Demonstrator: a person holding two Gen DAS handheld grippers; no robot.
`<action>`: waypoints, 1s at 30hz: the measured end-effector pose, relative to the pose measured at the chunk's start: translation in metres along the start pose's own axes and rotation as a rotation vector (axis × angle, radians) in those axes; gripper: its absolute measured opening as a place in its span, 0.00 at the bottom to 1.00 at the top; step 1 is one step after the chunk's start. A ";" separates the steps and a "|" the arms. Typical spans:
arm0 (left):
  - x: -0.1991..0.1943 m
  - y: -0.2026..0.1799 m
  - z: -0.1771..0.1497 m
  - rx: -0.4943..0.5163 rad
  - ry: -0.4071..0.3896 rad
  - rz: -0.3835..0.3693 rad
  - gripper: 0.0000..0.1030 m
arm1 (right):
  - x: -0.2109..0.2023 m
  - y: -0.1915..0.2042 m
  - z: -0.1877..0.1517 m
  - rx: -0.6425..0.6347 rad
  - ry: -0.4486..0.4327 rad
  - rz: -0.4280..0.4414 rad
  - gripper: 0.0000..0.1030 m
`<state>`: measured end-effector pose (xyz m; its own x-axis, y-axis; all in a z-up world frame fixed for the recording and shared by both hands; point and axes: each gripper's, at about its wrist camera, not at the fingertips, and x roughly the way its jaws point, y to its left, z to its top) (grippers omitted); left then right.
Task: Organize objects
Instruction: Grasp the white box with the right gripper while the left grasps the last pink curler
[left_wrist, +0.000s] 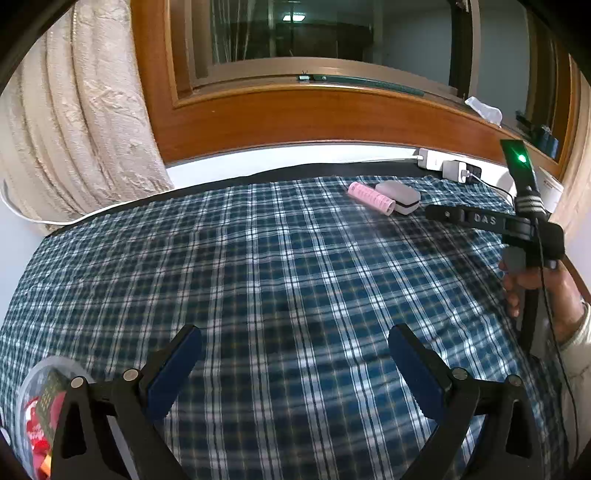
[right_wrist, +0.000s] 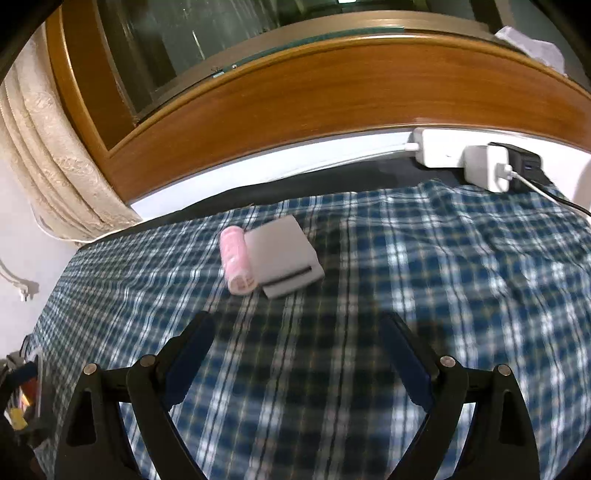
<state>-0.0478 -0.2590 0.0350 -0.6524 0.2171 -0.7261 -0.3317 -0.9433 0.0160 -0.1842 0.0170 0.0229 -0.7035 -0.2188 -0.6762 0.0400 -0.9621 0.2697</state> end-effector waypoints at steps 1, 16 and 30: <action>0.003 0.000 0.002 0.002 0.004 -0.001 0.99 | 0.004 0.001 0.003 -0.003 0.003 0.000 0.89; 0.045 0.002 0.023 -0.022 0.069 -0.024 0.99 | 0.042 0.017 0.026 -0.077 0.078 0.081 0.44; 0.065 -0.017 0.040 -0.017 0.071 -0.030 0.99 | -0.023 0.036 -0.035 -0.156 0.137 0.280 0.43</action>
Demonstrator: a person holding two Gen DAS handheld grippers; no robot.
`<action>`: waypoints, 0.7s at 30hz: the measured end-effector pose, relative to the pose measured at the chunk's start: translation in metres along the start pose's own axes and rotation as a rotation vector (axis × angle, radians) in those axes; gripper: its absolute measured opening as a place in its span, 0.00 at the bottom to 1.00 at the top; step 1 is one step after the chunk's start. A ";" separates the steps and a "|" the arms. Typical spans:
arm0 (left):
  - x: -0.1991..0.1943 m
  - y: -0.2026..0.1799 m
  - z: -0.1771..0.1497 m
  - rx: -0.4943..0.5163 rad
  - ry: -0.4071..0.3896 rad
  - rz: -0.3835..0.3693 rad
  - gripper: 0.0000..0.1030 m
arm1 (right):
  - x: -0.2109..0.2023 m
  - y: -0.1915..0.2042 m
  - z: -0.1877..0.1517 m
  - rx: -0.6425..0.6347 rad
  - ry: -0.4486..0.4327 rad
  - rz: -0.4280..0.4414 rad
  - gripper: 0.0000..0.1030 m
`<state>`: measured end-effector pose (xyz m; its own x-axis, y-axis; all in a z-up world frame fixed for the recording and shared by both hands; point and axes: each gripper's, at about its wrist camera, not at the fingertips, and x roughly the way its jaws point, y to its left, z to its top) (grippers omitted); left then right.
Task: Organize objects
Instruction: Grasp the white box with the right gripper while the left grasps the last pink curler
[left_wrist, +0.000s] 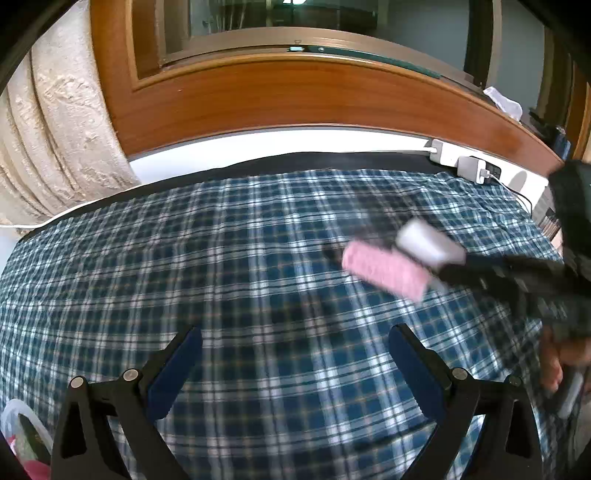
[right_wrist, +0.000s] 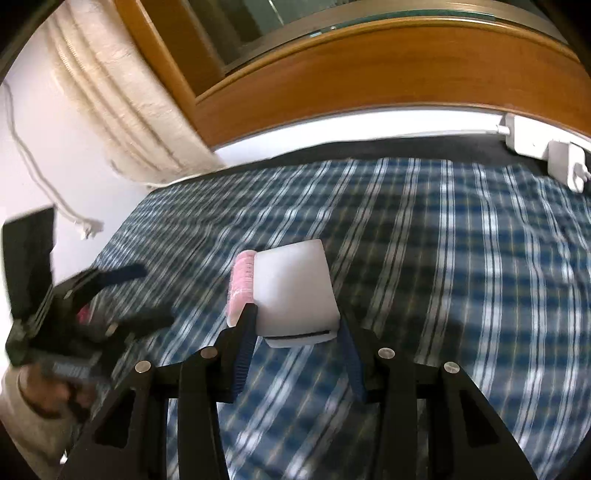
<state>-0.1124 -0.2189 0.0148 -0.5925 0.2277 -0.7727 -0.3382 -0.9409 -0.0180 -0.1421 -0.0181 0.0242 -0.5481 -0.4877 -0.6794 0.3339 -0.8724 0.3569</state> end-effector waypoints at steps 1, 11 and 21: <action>0.000 -0.002 0.000 0.001 0.000 -0.005 0.99 | -0.005 0.003 -0.007 -0.005 0.002 -0.008 0.43; 0.009 -0.056 -0.004 0.140 -0.004 -0.119 0.99 | -0.022 -0.004 -0.028 0.013 -0.005 -0.019 0.43; 0.033 -0.077 -0.002 0.300 0.013 -0.138 0.99 | -0.024 -0.009 -0.028 0.019 -0.018 -0.029 0.43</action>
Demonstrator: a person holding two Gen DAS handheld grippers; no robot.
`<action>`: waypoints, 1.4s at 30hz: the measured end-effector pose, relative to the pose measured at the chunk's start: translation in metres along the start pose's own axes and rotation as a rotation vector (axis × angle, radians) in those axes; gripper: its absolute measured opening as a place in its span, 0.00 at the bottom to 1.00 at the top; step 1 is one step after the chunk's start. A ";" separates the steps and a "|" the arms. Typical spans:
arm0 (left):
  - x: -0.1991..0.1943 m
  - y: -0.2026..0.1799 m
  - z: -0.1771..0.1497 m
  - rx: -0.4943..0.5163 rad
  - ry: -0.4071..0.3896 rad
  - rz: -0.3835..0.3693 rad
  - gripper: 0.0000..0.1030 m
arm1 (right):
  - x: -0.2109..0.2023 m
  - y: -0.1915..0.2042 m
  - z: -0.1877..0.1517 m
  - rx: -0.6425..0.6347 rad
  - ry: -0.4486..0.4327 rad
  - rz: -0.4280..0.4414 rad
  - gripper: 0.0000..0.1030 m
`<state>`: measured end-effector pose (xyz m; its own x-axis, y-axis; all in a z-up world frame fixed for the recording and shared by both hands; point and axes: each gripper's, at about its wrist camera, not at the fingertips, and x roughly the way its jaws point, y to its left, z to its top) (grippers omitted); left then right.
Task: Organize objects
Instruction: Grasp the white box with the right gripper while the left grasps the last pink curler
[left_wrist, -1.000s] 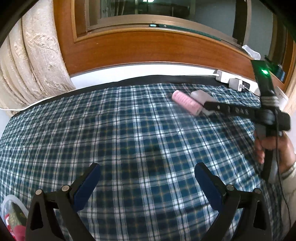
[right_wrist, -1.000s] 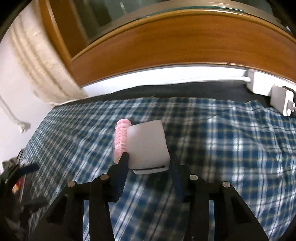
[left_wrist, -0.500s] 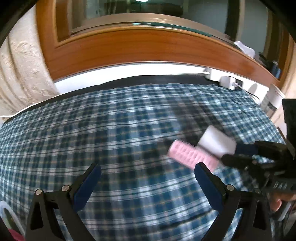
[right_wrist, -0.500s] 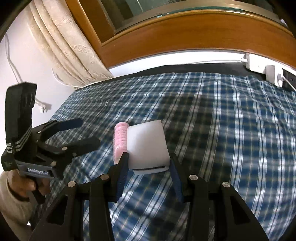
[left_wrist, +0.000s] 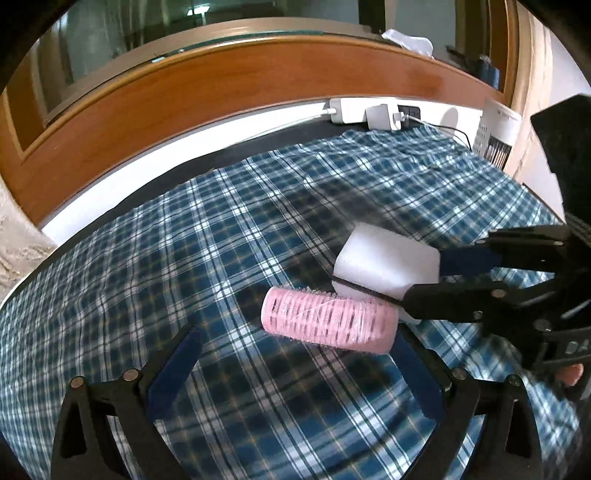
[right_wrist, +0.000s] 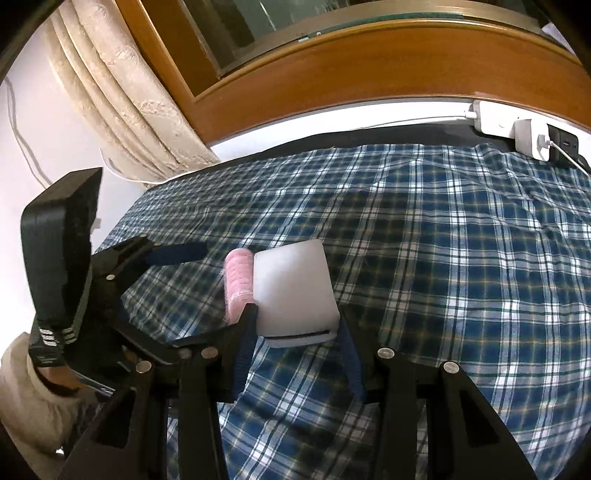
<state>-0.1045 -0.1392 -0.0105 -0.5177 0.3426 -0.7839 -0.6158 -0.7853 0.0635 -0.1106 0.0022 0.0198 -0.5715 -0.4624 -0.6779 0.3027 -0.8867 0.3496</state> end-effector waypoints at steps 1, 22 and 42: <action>0.001 0.000 0.000 -0.002 -0.001 -0.006 0.98 | 0.001 0.000 0.000 0.001 0.001 0.002 0.43; -0.005 0.002 -0.009 -0.034 0.008 -0.071 0.36 | -0.018 -0.017 -0.002 0.078 -0.063 -0.116 0.43; 0.014 0.008 0.016 -0.191 0.023 -0.019 0.31 | -0.023 -0.024 -0.002 0.118 -0.100 -0.161 0.43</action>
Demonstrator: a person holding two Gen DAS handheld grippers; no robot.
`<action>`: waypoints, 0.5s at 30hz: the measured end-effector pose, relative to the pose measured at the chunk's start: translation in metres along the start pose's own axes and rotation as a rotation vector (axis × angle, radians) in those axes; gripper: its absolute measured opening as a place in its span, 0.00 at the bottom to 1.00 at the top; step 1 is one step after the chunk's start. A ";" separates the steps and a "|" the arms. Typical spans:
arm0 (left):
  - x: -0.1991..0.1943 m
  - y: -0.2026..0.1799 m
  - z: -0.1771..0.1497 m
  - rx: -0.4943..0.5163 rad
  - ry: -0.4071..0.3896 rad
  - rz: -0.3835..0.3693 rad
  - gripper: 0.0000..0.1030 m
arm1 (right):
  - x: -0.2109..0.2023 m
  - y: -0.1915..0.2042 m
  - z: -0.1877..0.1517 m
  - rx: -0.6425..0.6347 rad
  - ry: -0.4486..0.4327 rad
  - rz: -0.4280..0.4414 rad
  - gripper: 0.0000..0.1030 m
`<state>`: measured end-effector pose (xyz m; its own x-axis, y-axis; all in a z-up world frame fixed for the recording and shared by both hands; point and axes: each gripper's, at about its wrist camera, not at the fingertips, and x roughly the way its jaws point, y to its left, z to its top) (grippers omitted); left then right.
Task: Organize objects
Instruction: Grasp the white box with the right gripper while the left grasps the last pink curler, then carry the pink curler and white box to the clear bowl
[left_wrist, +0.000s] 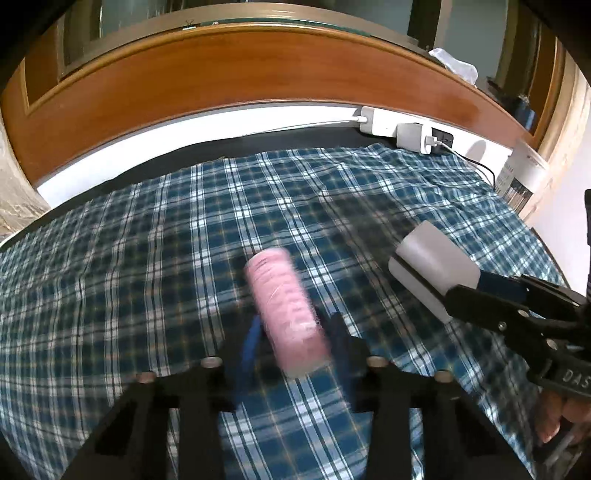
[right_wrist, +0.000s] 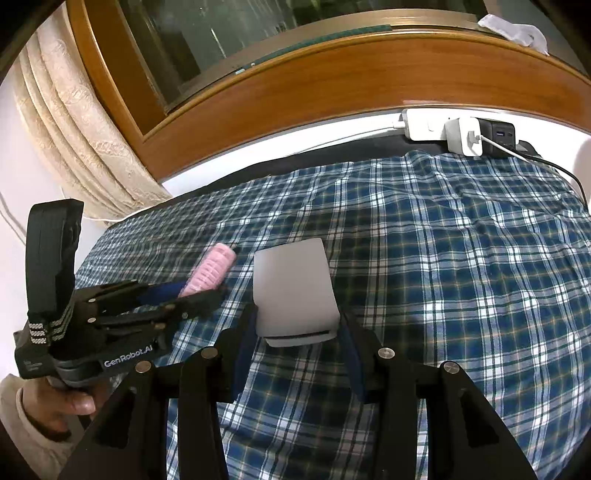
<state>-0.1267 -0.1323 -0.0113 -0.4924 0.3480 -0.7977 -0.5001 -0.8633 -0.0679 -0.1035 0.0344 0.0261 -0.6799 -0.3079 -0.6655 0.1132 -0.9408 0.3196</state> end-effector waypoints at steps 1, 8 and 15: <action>0.000 0.000 -0.001 0.003 -0.003 0.003 0.30 | 0.000 0.000 0.000 0.001 -0.001 0.000 0.43; -0.017 0.004 -0.011 0.009 -0.043 0.033 0.28 | -0.002 0.003 0.001 -0.013 -0.011 0.005 0.43; -0.052 0.016 -0.030 -0.013 -0.086 0.057 0.28 | -0.003 0.020 -0.005 -0.044 -0.011 0.032 0.43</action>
<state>-0.0878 -0.1756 0.0108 -0.5797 0.3280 -0.7459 -0.4608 -0.8870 -0.0319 -0.0952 0.0155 0.0314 -0.6835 -0.3367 -0.6477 0.1666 -0.9358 0.3107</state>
